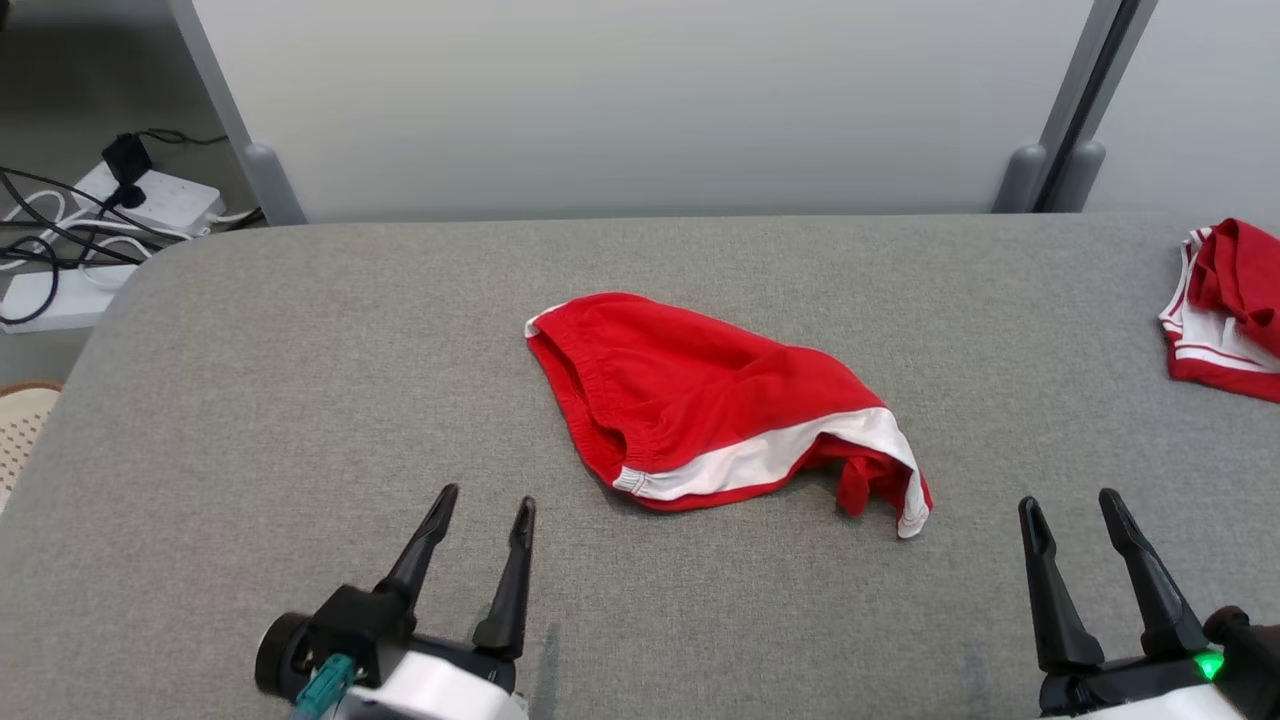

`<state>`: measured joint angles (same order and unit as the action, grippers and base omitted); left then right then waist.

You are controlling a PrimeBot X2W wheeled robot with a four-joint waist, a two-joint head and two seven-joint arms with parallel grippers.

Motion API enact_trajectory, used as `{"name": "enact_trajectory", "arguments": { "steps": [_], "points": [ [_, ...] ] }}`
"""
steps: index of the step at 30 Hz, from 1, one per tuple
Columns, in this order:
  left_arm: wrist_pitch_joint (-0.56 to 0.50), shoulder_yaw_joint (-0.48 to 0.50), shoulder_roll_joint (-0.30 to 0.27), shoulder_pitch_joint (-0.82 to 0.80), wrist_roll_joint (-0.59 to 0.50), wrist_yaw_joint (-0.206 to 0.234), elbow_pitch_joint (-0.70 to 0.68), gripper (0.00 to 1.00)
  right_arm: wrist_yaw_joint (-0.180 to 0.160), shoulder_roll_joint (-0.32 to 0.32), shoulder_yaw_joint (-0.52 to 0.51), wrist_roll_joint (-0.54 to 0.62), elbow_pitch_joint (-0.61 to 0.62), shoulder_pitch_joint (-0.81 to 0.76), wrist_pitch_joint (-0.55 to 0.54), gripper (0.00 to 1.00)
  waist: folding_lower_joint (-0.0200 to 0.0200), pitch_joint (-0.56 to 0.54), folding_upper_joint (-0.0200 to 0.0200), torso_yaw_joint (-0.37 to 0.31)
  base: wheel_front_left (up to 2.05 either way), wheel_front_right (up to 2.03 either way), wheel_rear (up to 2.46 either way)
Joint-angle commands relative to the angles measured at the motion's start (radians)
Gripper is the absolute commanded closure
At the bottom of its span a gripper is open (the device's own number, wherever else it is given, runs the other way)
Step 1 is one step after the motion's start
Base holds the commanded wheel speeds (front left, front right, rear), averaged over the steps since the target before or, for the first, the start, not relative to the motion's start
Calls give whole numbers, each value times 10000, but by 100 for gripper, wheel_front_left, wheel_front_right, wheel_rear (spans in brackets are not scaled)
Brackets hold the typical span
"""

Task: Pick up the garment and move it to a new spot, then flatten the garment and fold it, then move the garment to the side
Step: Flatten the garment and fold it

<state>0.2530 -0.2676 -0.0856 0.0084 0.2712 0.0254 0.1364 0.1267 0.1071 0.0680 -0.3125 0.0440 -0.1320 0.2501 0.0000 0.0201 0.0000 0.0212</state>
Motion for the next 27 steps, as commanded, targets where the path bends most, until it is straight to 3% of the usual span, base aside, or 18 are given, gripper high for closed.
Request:
{"name": "enact_trajectory", "arguments": {
  "steps": [1,7,12,27],
  "points": [
    [87,168,-15,-817,-118,-176,-46,0,40,249,204,-72,342,489,117,0,0,277,0,-152,0,0,0],
    [74,-576,106,-2347,-233,-897,1501,0,40,403,345,-169,421,845,117,0,0,948,0,-480,0,0,0],
    [-244,-1156,-9,-3629,-529,-1226,3363,0,40,582,498,-289,532,1232,117,0,0,1544,0,-832,0,0,0],
    [-495,-1407,57,-4837,-80,-1416,5607,0,40,741,547,-407,559,1539,117,0,0,1945,0,-1227,0,0,0]
  ]
}}
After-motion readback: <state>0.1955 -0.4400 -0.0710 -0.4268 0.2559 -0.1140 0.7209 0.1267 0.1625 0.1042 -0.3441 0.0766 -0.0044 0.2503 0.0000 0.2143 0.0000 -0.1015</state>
